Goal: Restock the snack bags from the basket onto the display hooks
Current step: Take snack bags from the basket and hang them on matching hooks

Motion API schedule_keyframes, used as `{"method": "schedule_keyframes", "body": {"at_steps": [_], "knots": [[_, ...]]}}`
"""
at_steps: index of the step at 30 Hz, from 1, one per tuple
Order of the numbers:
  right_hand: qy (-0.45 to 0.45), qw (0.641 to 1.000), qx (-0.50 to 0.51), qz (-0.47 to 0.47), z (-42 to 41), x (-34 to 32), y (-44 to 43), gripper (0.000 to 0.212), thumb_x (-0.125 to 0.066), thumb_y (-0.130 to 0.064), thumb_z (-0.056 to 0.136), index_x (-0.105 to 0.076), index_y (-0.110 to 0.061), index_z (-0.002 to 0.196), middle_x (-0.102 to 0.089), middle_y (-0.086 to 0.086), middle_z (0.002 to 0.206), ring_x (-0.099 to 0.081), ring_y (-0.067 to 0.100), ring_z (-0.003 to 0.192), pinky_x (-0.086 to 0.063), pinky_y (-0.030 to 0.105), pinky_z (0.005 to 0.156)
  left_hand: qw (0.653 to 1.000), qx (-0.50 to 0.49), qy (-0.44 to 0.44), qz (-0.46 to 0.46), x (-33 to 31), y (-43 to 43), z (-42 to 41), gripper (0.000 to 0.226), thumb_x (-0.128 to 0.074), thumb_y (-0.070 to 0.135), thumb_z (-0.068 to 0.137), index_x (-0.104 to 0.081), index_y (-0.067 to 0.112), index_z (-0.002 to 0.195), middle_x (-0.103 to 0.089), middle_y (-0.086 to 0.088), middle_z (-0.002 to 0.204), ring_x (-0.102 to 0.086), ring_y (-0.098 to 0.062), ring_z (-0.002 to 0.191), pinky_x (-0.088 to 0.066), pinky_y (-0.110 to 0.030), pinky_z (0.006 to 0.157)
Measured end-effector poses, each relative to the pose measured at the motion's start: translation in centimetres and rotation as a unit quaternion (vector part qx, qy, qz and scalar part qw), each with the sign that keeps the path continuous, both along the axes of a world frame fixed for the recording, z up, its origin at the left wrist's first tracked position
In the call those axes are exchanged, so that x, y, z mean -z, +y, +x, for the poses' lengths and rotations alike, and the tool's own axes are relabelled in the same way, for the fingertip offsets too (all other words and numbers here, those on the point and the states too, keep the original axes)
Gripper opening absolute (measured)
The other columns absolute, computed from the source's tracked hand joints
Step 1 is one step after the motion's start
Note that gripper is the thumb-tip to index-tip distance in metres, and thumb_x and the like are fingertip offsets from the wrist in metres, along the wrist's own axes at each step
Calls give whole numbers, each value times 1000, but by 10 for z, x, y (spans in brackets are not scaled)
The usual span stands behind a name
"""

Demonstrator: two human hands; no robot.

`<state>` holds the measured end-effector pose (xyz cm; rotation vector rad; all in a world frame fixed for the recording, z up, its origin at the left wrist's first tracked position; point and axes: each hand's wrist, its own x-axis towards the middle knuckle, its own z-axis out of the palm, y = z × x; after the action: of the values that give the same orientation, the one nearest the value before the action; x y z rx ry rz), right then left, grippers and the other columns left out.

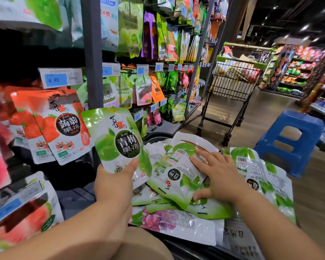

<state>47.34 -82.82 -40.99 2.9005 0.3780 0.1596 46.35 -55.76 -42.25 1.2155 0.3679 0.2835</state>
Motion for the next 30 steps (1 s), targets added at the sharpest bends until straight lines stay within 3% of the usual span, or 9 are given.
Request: {"method": "schedule_keyframes", "body": {"at_steps": [2, 3, 5, 8, 10, 13, 18, 26, 30], "knots": [[-48, 998, -35, -19, -1, 6, 0, 124, -20, -106, 56, -37, -29, 151, -37, -2, 157, -38, 29, 140, -19, 48, 112, 1000, -3, 3, -12, 0, 0, 0, 45, -85, 25, 76, -63, 25, 116, -72, 4, 107, -68, -25, 101, -53, -50, 95], [-63, 996, -52, -27, 0, 7, 1, 122, -22, -104, 59, -40, -24, 150, -40, -1, 155, -36, 28, 141, -18, 50, 112, 1000, -3, 5, -16, 0, 0, 0, 45, -84, 25, 76, -63, 25, 116, -72, 4, 108, -68, -25, 101, -53, -50, 95], [-59, 994, -88, -13, 1, 10, 1, 120, -26, -101, 62, -26, -24, 155, -32, -2, 158, -19, 21, 148, -9, 47, 117, 1000, -2, 2, -18, 0, -1, 0, 45, -84, 26, 76, -63, 25, 116, -72, 4, 108, -68, -25, 101, -53, -49, 95], [-32, 987, -151, 40, 2, 14, 2, 104, -30, -95, 65, 1, -48, 153, -17, -8, 160, -2, 11, 149, 2, 38, 122, 1000, -2, 0, -13, -2, -2, -1, 47, -86, 28, 73, -64, 27, 115, -73, 5, 106, -69, -26, 100, -54, -50, 94], [-30, 982, -186, 32, 3, 18, 4, 89, -31, -87, 72, -11, -52, 152, -20, -9, 161, -10, 13, 150, -10, 41, 124, 1000, -1, 0, -10, -4, -2, -2, 48, -87, 30, 72, -64, 28, 115, -74, 5, 106, -69, -25, 99, -54, -51, 93], [-81, 968, -238, 15, 2, 26, 10, 68, -37, -71, 83, -37, -43, 145, -40, -6, 155, -33, 22, 144, -26, 50, 115, 1000, -1, -2, -5, -3, -2, -2, 45, -85, 27, 74, -66, 26, 114, -74, 5, 105, -70, -25, 98, -54, -50, 93], [-155, 939, -299, 63, 1, 32, 18, 38, -36, -50, 102, -50, -41, 136, -56, -10, 142, -48, 24, 136, -30, 38, 115, 1000, -10, -5, -8, -6, -2, -3, 43, -84, 23, 77, -65, 23, 115, -73, 4, 105, -69, -25, 99, -53, -50, 95], [-211, 915, -285, 195, -1, 28, 27, 33, -38, -41, 106, -64, -32, 124, -67, -12, 127, -59, 17, 125, -45, 34, 101, 999, -27, -18, -15, -13, -1, -9, 39, -82, 23, 80, -60, 24, 113, -69, 6, 105, -64, -23, 102, -50, -41, 97], [-258, 885, -273, 276, -4, 15, 28, 36, -42, -39, 105, -74, -22, 112, -70, -11, 118, -65, 12, 115, -53, 31, 95, 999, -23, -23, -28, -14, -1, -9, 37, -81, 23, 81, -59, 25, 111, -68, 10, 101, -64, -19, 99, -49, -38, 94]]}}
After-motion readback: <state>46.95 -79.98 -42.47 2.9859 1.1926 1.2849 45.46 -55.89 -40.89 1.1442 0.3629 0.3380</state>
